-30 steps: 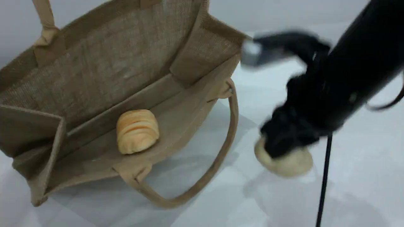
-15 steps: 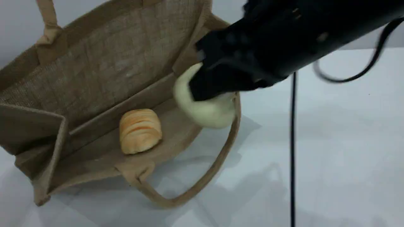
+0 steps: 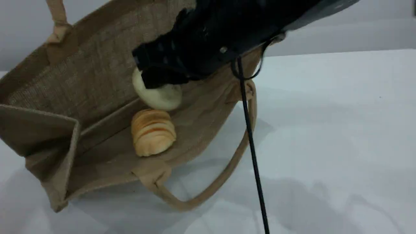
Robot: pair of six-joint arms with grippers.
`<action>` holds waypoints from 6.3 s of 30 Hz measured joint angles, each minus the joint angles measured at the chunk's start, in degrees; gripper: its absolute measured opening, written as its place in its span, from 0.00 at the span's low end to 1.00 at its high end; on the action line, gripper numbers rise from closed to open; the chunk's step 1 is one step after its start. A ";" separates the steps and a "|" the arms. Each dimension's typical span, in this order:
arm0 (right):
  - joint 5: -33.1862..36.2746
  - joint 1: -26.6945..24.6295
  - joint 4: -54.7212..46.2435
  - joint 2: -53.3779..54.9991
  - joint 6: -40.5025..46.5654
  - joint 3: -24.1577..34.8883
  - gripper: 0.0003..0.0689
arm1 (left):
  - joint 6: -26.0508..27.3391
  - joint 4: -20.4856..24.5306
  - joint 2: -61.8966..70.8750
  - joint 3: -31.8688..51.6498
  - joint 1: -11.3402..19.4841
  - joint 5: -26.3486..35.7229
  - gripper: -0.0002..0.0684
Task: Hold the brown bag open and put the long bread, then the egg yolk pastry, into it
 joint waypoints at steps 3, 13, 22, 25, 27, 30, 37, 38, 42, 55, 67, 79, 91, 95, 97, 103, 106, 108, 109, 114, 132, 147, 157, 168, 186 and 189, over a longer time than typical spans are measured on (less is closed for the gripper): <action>-0.46 0.00 -0.06 2.11 0.00 -0.63 0.29 | -0.05 0.00 0.00 0.00 0.00 0.00 0.12; 4.14 0.00 -0.14 -2.19 0.11 -0.57 0.88 | -0.06 0.05 0.00 0.00 0.00 0.05 0.12; 1.81 -0.07 -9.03 -14.60 6.23 -0.27 0.81 | 0.05 -0.18 0.00 0.91 0.00 -0.05 0.12; 2.94 -0.61 -16.42 -19.30 12.03 0.06 0.80 | 0.05 -0.39 0.06 2.83 0.00 -0.21 0.12; 4.30 -1.25 -22.44 -22.76 16.75 0.06 0.80 | 0.05 -0.45 0.06 4.53 0.00 -0.33 0.12; 8.41 -2.65 -32.17 -27.91 24.96 0.06 0.80 | 0.05 -1.30 0.06 7.97 0.00 -0.33 0.12; 18.14 -5.30 -55.19 -38.70 46.14 0.06 0.80 | 4.64 -8.00 0.11 18.39 0.00 -8.31 0.12; 19.94 -5.34 -58.36 -39.92 49.25 0.06 0.80 | 5.87 -9.09 0.11 20.03 0.00 -9.54 0.12; 27.10 -5.34 -68.73 -44.00 60.38 0.06 0.80 | 10.85 -14.43 0.22 26.17 -0.05 -14.92 0.12; 41.43 -5.38 -89.65 -55.92 81.67 0.06 0.80 | 22.20 -26.68 7.38 32.61 -3.46 -21.64 0.12; 51.16 -5.38 -94.56 -59.04 90.07 0.06 0.80 | 22.15 -30.45 17.15 32.61 -3.49 -25.21 0.13; 51.09 -5.38 -98.54 -60.49 91.65 0.06 0.80 | 22.77 -34.50 19.58 32.05 -3.49 -22.08 0.63; 51.09 -5.38 -102.96 -72.49 97.40 1.22 0.80 | 22.69 -19.89 11.46 31.94 -3.49 -19.32 0.85; 51.09 -5.38 -104.13 -78.50 97.20 7.17 0.80 | 20.23 -15.04 4.93 31.94 -3.49 -19.53 0.85; 51.04 -5.38 -105.03 -81.83 97.07 11.81 0.80 | 20.23 -14.93 1.43 31.94 -3.49 -20.35 0.85; 47.61 -5.38 -104.69 -93.55 97.07 26.44 0.80 | 17.29 -13.20 -6.34 31.94 -3.49 -19.22 0.85; 45.67 -5.38 -104.69 -99.20 97.07 32.64 0.80 | 14.23 -9.25 -8.88 31.99 -3.49 -16.41 0.85; 43.58 -5.38 -104.20 -102.68 97.07 35.95 0.80 | 11.38 -5.86 -10.37 31.99 -3.49 -13.59 0.85; 42.61 -5.38 -104.01 -104.48 97.07 36.92 0.80 | 9.94 -4.44 -11.09 31.99 -3.49 -12.13 0.85; 42.03 -5.38 -104.52 -110.78 96.94 37.76 0.80 | 0.95 1.47 -13.91 31.99 -3.49 -4.57 0.85; 42.22 -5.38 -104.70 -112.05 97.04 37.71 0.80 | -5.20 6.97 -35.40 43.67 -3.49 0.12 0.85; 42.22 -14.63 -104.52 -112.34 97.02 37.71 0.80 | -13.95 17.78 -70.13 57.37 -3.49 -7.59 0.85; 42.22 -31.89 -104.47 -113.71 97.08 37.71 0.80 | -18.38 18.27 -80.90 67.68 -3.49 -6.34 0.85; 42.22 -32.03 -104.45 -113.66 97.02 37.71 0.80 | -20.14 18.27 -86.29 75.00 -3.49 -7.75 0.85; 42.22 -32.03 -104.45 -113.66 97.07 37.71 0.80 | -21.46 19.37 -86.29 75.00 -3.49 -7.62 0.85; 42.22 -32.03 -104.45 -113.66 97.07 37.71 0.80 | -21.46 19.37 -86.29 75.00 -2.95 -7.62 0.85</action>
